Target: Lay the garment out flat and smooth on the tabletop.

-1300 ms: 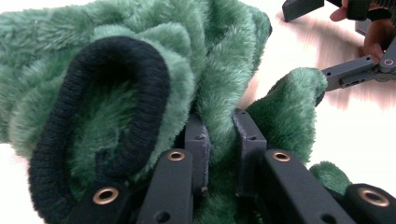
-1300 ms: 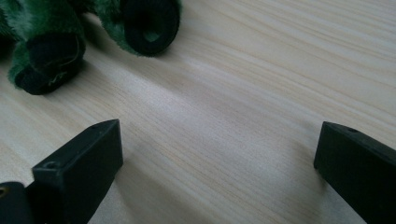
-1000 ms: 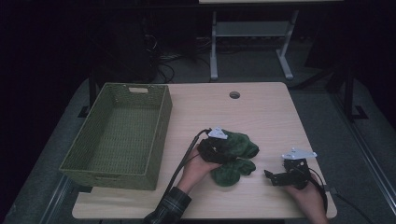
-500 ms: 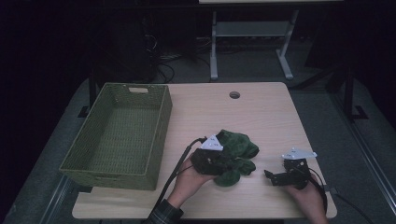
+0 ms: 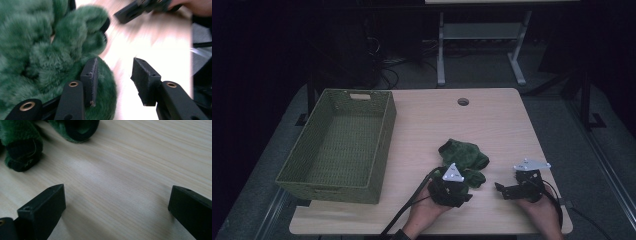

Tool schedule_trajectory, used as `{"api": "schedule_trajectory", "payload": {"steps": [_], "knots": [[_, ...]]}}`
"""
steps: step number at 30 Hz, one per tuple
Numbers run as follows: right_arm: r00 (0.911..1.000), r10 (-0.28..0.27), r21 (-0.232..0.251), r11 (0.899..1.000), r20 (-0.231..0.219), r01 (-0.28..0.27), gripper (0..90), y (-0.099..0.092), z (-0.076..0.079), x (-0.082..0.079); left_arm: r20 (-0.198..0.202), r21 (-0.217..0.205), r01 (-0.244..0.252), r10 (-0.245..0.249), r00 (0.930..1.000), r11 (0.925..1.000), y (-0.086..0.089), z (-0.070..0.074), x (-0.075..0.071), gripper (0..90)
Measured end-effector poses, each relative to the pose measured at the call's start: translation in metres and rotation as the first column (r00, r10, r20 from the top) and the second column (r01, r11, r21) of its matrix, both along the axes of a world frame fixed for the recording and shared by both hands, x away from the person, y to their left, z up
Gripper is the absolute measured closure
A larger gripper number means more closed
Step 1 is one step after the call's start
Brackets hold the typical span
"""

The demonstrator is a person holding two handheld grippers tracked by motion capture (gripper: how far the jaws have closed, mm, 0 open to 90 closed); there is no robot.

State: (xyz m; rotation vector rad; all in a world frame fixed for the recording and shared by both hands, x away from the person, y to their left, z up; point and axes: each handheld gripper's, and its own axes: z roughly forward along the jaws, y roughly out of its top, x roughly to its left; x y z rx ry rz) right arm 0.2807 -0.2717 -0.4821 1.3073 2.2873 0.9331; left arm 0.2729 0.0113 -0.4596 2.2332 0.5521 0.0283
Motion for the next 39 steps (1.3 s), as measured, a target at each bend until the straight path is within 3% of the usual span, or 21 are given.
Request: {"api": "schedule_trajectory", "payload": {"steps": [3,9,11,14,18,23,26,28,32,34,37,39], "knots": [[1.0000,0.007,0.001,1.000,-0.004,-0.007,0.9,0.001,0.001,0.000,0.008,0.017,-0.002,0.002,1.0000,0.9999,-0.001,-0.005,0.001,55.3],[0.9958,0.089,0.085,0.992,0.021,-0.090,7.5,0.011,0.009,-0.007,0.020,0.023,-0.023,0.022,0.9995,0.9995,-0.002,-0.013,0.004,63.9],[0.9923,0.123,0.111,0.986,0.011,-0.124,12.9,0.015,0.011,-0.009,0.022,0.026,-0.027,0.026,0.9994,0.9993,0.000,-0.013,0.006,70.6],[0.9863,0.164,0.156,0.974,0.010,-0.164,15.6,0.022,0.013,-0.011,-0.017,0.003,-0.040,0.040,0.9990,0.9992,0.003,-0.014,0.010,80.2],[0.9767,0.214,0.194,0.958,0.006,-0.212,22.9,0.029,0.013,-0.011,-0.037,-0.018,-0.042,0.042,0.9985,0.9989,0.004,-0.016,0.013,84.6],[0.9623,0.272,0.202,0.942,0.010,-0.268,37.4,0.039,0.011,-0.006,-0.019,-0.003,-0.038,0.038,0.9991,0.9993,0.004,-0.015,0.011,85.3],[0.9601,0.280,0.199,0.941,-0.002,-0.274,44.6,0.044,0.011,-0.004,-0.011,0.007,-0.031,0.031,0.9995,0.9995,0.004,-0.014,0.010,85.9],[0.9531,0.302,0.195,0.936,-0.014,-0.294,58.6,0.050,0.009,-0.003,-0.006,0.001,-0.041,0.041,0.9992,0.9992,0.002,-0.014,0.009,85.9],[0.9507,0.310,0.184,0.936,-0.017,-0.301,78.1,0.050,0.009,-0.003,0.002,0.007,-0.038,0.038,0.9993,0.9992,0.002,-0.014,0.009,86.4],[0.9505,0.310,0.190,0.935,-0.022,-0.300,81.1,0.049,0.010,-0.003,0.011,0.013,-0.028,0.028,0.9995,0.9995,0.002,-0.014,0.009,86.8],[0.9531,0.301,0.186,0.938,-0.029,-0.291,81.8,0.047,0.012,-0.003,-0.012,-0.012,-0.022,0.022,0.9997,0.9997,0.004,-0.014,0.010,87.2],[0.9522,0.305,0.171,0.939,-0.011,-0.299,81.9,0.045,0.012,-0.001,-0.032,-0.030,-0.013,0.012,0.9994,0.9995,0.007,-0.012,0.011,87.3]]}}
